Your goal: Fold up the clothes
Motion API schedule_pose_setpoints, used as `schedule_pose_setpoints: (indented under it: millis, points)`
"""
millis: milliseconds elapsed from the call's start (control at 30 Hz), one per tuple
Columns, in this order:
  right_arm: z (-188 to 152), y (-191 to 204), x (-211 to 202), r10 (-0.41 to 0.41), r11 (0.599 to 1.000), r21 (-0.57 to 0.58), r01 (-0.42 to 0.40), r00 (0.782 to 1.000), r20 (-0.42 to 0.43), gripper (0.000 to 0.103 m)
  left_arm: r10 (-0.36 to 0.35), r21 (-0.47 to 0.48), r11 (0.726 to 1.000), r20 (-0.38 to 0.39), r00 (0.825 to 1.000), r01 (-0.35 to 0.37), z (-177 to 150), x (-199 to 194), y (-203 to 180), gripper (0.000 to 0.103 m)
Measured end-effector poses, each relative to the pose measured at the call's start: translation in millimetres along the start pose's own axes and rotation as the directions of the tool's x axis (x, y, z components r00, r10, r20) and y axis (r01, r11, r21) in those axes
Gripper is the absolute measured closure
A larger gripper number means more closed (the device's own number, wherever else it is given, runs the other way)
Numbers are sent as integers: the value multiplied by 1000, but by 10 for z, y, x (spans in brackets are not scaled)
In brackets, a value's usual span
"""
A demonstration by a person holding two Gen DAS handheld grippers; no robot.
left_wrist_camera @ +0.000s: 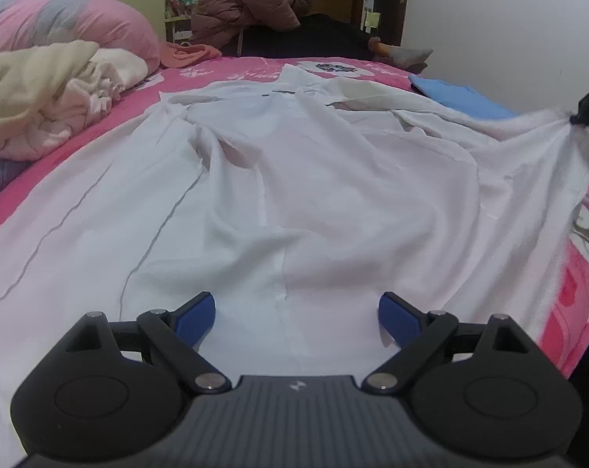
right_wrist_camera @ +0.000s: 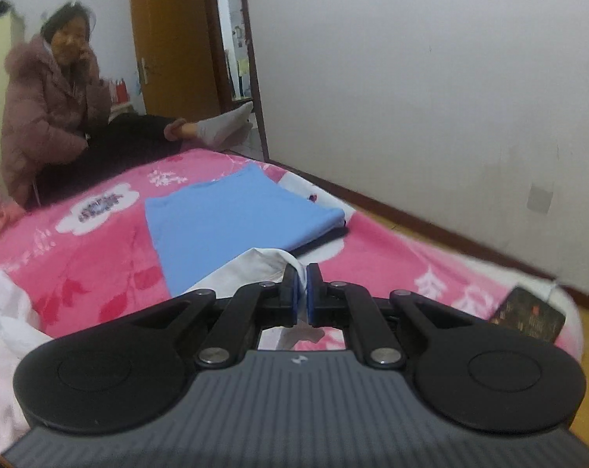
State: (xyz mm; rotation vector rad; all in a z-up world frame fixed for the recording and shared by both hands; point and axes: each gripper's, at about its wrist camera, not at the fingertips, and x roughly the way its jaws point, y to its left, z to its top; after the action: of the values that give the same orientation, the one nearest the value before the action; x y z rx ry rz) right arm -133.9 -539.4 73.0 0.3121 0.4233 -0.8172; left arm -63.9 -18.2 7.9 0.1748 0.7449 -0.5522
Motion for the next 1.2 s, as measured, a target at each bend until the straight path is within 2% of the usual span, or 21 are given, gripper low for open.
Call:
schedule_pose_setpoints:
  millis: [100, 233, 333, 433, 533, 600, 700, 767, 833, 900, 1000, 1033, 1067, 1133, 1200]
  points:
    - [-55, -11, 100, 8, 1000, 7, -8, 996, -88, 98, -4, -9, 1000, 0, 1000, 4, -34, -26, 22, 11]
    - [-157, -115, 24, -29, 999, 34, 34, 991, -127, 94, -14, -2, 1000, -2, 1000, 14, -74, -89, 45, 11]
    - [-149, -149, -176, -28, 999, 34, 32, 995, -95, 87, -20, -13, 1000, 2, 1000, 20, -88, -164, 75, 11]
    - [-76, -7, -485, 9, 1000, -28, -10, 999, -31, 83, -17, -32, 999, 22, 1000, 18, -126, -305, 142, 11]
    - [-37, 268, -873, 90, 987, -141, -83, 995, 42, 75, 0, -61, 998, 58, 998, 4, -180, -502, 246, 11]
    - [-48, 487, -1141, 180, 966, -199, -163, 981, 72, 73, 28, -94, 995, 80, 996, -21, -218, -663, 371, 11]
    - [-121, 827, -1508, 367, 903, -264, -339, 928, 63, 73, 105, -171, 981, 102, 989, -86, -280, -912, 662, 11]
    - [-255, 1081, -1697, 485, 835, -310, -454, 874, 28, 72, 190, -228, 960, 110, 976, -161, -319, -1056, 907, 11]
    - [-454, 1358, -1805, 573, 760, -350, -548, 819, -38, 70, 284, -290, 926, 110, 953, -242, -364, -1171, 1186, 11]
    - [-701, 1648, -1834, 627, 687, -376, -622, 769, -128, 70, 381, -360, 873, 79, 921, -330, -412, -1243, 1480, 11]
    - [-1067, 1997, -1827, 669, 603, -370, -707, 701, -249, 70, 516, -459, 757, -18, 857, -465, -527, -1316, 1910, 11]
    - [-1174, 2087, -1815, 676, 588, -357, -726, 683, -276, 70, 552, -484, 716, -50, 833, -504, -565, -1338, 2035, 11]
    - [-1264, 2154, -1788, 680, 587, -329, -740, 671, -296, 70, 560, -505, 693, -72, 826, -514, -622, -1358, 2143, 11]
    - [-1443, 2275, -1720, 688, 594, -249, -765, 644, -335, 70, 549, -551, 666, -95, 831, -503, -739, -1388, 2297, 12]
    - [-1603, 2376, -1646, 691, 599, -171, -782, 613, -382, 70, 533, -576, 657, -101, 840, -486, -794, -1361, 2355, 14]
